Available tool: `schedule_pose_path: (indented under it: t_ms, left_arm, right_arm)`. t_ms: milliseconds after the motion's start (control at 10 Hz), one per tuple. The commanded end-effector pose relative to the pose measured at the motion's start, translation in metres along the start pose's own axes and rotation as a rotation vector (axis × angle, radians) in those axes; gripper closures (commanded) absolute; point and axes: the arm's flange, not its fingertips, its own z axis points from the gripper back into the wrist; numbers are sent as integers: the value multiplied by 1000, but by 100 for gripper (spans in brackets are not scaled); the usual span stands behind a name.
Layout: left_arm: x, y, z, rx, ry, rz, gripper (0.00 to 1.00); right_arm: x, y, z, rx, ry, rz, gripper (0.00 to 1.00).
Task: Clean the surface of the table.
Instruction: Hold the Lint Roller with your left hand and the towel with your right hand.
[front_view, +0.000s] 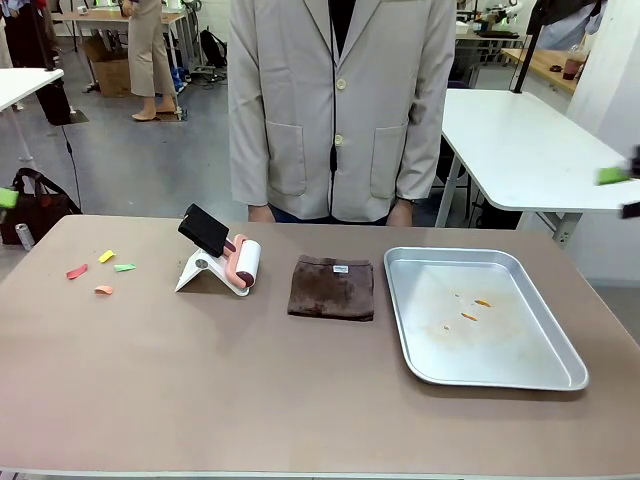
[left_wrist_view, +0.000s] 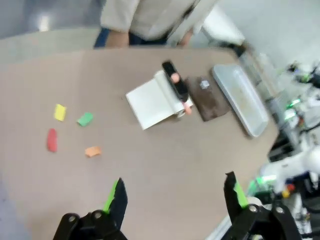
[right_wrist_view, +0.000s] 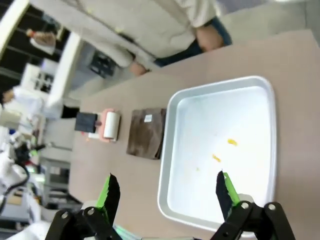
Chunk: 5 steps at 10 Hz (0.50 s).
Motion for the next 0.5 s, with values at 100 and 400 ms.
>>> schedule_pose_path:
  t_ms: [100, 400]
  left_arm:
    - [51, -32, -46, 135, 173, -78, 0]
    - [105, -60, -94, 131, 152, 58, 0]
  right_arm:
    - [4, 76, -94, -81, 69, 134, 0]
    - [-3, 145, -185, -159, 253, 249, 0]
